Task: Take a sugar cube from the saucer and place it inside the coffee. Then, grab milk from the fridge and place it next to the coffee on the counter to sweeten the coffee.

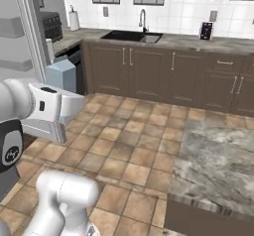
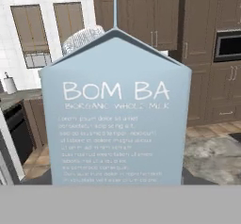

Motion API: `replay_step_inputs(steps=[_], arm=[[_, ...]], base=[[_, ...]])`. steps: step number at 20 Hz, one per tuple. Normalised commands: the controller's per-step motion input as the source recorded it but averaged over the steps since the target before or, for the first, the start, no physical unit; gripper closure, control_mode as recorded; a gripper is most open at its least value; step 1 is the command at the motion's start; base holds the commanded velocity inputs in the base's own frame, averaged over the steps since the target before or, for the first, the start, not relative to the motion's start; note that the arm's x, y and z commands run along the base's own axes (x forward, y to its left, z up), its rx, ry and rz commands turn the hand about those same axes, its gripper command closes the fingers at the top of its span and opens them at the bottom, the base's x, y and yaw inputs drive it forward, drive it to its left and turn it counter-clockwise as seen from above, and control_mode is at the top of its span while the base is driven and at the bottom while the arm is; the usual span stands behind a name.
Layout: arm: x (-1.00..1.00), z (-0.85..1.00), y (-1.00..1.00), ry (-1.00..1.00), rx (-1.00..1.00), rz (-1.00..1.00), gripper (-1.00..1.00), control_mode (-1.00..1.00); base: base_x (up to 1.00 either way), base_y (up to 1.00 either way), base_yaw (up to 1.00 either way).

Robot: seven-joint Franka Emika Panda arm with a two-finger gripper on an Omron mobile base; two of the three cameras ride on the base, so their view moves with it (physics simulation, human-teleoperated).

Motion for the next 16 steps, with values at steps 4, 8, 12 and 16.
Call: replay_step_inputs(steps=[4, 8, 12, 16], arm=[[0.00, 0.00, 0.00, 0.00, 0.00, 0.00, 1.00, 1.00], [0.00, 0.00, 0.00, 0.00, 0.00, 0.00, 1.00, 1.00], [0.00, 0.00, 0.00, 0.00, 0.00, 0.00, 1.00, 1.00], [0.00, 0.00, 0.00, 0.00, 0.00, 0.00, 1.00, 1.00]], base=[[1.00, -0.06, -0.01], [0.76, -0.70, 0.00], [0.73, -0.74, 0.00], [1.00, -0.21, -0.01]])
